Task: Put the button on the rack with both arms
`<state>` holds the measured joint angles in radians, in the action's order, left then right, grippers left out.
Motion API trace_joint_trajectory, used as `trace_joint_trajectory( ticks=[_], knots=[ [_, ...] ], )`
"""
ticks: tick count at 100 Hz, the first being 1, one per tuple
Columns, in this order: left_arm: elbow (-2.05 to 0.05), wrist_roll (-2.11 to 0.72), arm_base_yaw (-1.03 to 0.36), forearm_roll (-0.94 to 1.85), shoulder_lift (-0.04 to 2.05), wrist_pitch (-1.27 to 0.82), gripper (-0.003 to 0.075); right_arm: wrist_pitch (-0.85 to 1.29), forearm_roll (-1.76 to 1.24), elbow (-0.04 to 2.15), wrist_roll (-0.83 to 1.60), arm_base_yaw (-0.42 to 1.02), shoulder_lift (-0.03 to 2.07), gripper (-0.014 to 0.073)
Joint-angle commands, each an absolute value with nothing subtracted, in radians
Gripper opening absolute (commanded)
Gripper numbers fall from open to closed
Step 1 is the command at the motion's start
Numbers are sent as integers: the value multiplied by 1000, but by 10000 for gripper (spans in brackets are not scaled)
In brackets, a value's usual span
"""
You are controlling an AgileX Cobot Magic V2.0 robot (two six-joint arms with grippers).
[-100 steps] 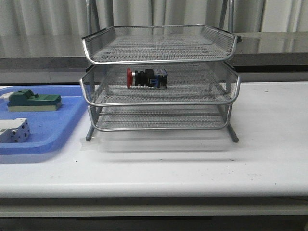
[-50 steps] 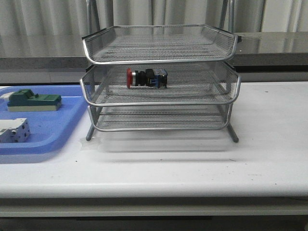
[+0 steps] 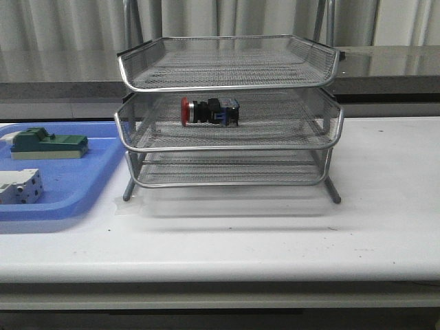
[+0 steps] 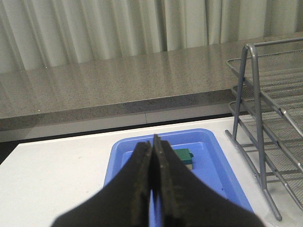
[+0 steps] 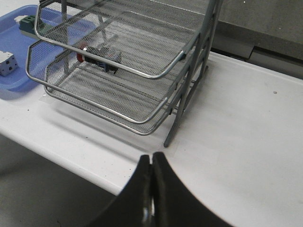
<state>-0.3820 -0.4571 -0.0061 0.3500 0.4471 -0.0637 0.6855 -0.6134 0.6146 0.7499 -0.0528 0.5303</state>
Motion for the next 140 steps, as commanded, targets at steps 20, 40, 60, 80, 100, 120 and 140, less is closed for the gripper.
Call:
trace_joint_trajectory(
  ticks=[20,40,60,80,100,120,140],
  knots=[
    [-408,-447,-3,362,451,7,-20,614,-639,634,747,-14,515,-60],
    [-408,-447,-3,362,451,7,-20,530,-527,601,626,9,436,-60],
    [-408,-447,-3,362,451,7,-20,399,-328,472,348,9,320,-60],
    [-408,-447,-3,362,451,7,-20,226,-139,308,88,9,192,-60],
    [-408,-447,-3,362,451,7,-20,147,-66,173,0,9,74,-60],
    [-408,-447,-3,362,451,7,-20,136,-66,82,-9,9,-34,-60],
    [-408,-447,-3,362,451,7,-20,58,-66,8,-19,9,-32,-60]
  ],
)
